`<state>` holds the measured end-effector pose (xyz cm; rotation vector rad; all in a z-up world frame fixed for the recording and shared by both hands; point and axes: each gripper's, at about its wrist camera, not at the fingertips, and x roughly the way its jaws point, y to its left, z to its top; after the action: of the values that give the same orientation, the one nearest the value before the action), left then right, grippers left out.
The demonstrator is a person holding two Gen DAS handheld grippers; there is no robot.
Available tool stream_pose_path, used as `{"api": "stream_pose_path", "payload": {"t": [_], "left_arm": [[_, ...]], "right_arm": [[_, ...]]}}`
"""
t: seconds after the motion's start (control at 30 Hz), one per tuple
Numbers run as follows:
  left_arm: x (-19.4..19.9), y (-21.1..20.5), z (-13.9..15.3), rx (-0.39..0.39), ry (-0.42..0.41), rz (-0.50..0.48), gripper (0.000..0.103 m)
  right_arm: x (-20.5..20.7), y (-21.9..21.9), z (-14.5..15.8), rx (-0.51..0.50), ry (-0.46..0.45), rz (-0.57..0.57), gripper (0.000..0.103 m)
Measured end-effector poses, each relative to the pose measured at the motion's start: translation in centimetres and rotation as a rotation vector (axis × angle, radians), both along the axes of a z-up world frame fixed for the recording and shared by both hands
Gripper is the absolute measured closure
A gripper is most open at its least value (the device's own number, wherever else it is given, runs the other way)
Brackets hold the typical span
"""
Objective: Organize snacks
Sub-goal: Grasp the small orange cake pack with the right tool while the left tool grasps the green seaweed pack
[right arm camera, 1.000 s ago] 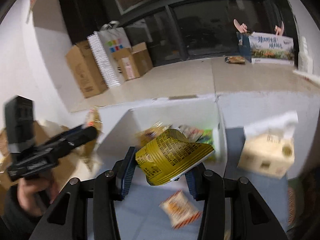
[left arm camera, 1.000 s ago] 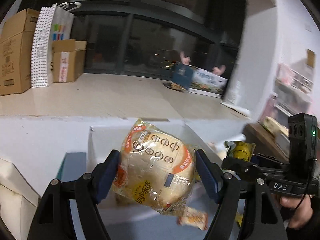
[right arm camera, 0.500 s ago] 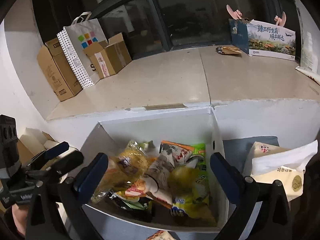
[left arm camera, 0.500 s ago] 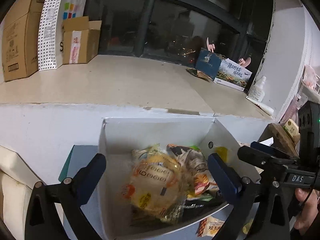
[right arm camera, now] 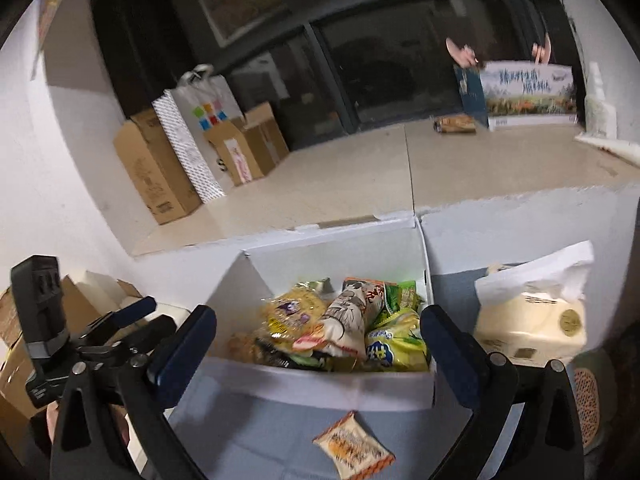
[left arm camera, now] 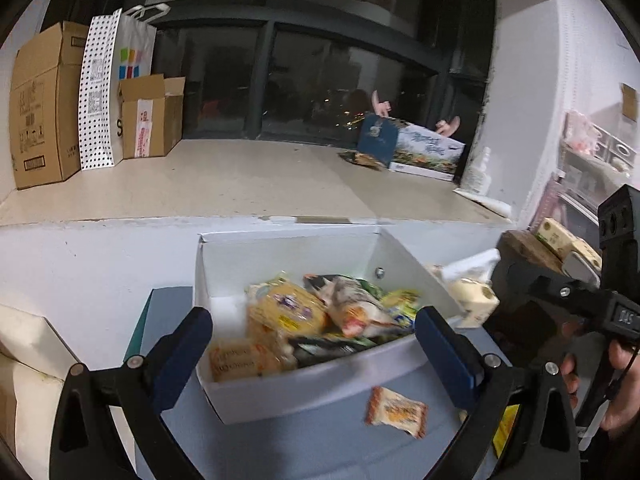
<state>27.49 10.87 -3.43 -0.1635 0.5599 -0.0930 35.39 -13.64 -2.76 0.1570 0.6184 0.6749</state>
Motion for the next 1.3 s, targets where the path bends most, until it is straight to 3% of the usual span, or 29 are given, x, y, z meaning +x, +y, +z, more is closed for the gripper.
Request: {"api": "stream_pose_path", "payload": {"t": [0.33, 0.53, 0.73, 0.97, 1.3], "left_arm": [[-7.2, -3.5, -0.1, -0.015, -0.028, -0.104, 0.000], [-11.0, -5.5, -3.0, -0.064, 0.020, -0.168, 0.000], [-15.0, -6.8, -6.4, -0.097, 0.059, -0.184, 0.000], [-18.6, -6.3, -8.7, -0.177, 0.082, -0.158, 0.000], [-20.9, -5.5, -8.2, -0.154, 0.052, -0.111, 0.000]], "right_arm": [[-9.9, -4.7, 0.1, -0.020, -0.131, 0.082, 0.000], [-14.1, -5.5, -2.1, -0.097, -0.158, 0.081, 0.000], [-17.7, -7.5, -5.7, -0.098, -0.145, 0.024, 0.000], [-18.8, -8.9, -9.7, -0.116, -0.053, -0.022, 0.000], [-18.4, -9.1, -10.5, -0.128, -0.034, -0.057, 0.000]]}}
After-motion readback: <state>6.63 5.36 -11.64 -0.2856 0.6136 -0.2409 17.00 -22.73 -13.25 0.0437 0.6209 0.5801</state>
